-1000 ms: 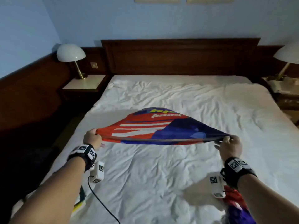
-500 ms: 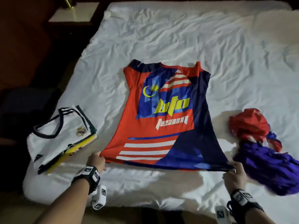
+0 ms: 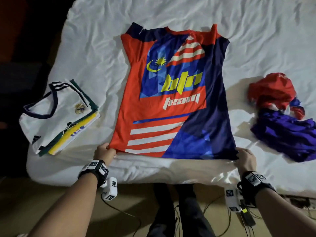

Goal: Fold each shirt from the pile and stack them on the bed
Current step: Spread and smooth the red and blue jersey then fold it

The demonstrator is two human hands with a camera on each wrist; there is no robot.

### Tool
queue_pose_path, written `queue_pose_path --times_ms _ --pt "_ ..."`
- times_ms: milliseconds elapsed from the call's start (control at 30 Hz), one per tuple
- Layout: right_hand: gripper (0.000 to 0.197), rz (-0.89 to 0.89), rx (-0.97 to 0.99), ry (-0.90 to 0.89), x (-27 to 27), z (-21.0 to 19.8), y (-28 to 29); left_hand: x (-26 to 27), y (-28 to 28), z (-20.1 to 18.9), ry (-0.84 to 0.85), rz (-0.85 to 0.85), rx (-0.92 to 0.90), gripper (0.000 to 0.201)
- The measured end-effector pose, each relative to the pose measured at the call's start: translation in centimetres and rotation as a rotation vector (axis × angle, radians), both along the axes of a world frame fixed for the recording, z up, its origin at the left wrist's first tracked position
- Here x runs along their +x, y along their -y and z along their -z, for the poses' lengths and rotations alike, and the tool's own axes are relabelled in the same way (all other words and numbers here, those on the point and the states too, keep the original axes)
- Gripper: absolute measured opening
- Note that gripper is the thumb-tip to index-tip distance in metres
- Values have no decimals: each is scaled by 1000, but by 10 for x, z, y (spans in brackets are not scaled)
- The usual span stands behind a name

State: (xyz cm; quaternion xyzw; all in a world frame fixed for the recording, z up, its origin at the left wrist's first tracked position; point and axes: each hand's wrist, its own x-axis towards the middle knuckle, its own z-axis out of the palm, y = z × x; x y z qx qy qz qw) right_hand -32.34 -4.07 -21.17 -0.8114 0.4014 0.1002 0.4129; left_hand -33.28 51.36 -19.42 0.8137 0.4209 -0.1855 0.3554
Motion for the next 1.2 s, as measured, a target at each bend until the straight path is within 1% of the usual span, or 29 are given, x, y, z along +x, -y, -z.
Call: queue_pose_path --times_ms 33,67,100,133,167,200,267,333,433,533,567,633,667,700,767,833,900,933,967,1033,1133,1200 --pt "29 -1 -3 19 4 -10 -5 3 4 -5 -13 -20 -12 24" --pt "27 39 5 9 8 -18 -10 8 9 -12 -15 -87 -43 20" --pt "36 78 12 -12 10 -20 -14 12 12 -14 -13 -139 -74 20" --pt "47 128 16 -35 12 -23 -18 15 15 -15 0 -204 -95 26" --pt "52 160 12 -56 13 -25 -22 18 16 -13 4 -226 -92 32" --pt "51 141 -13 -73 14 -27 -26 19 16 -11 9 -197 -61 34" --pt "36 49 -73 -98 12 -33 -29 14 16 -5 26 -107 29 34" --pt "29 8 -134 -113 11 -37 -30 7 15 -3 30 -91 111 29" --pt "28 14 -169 -125 8 -37 -27 1 12 0 32 -104 149 28" --pt "29 32 -167 -155 7 -38 -28 3 17 -5 -24 -57 164 26" --pt "30 57 -181 -172 8 -41 -32 5 21 -10 -44 -23 210 26" --pt "39 71 -297 -193 12 -46 -44 13 32 -19 -73 87 386 32" --pt "44 14 -386 -165 14 -47 -54 17 42 -22 -53 165 472 39" --pt "49 -93 -463 -96 19 -46 -66 23 56 -22 1 253 531 47" --pt "57 -387 -535 104 30 -41 -102 36 95 -15 153 480 518 63" --pt "60 -713 -538 256 45 -29 -147 48 140 0 274 758 453 74" --pt "64 -1005 -500 287 57 -14 -190 58 173 20 311 1029 428 79" --pt "65 -1102 -487 259 59 -5 -204 61 181 31 300 1121 425 82" --pt "66 -1159 -479 205 59 5 -211 62 182 41 283 1170 435 83" --pt "67 -1181 -499 86 60 27 -201 64 167 61 254 1173 481 79" --pt "70 -1080 -533 -48 68 52 -154 70 121 78 227 1092 543 73" --pt "72 -1004 -576 -121 77 54 -121 72 83 81 195 999 555 75"
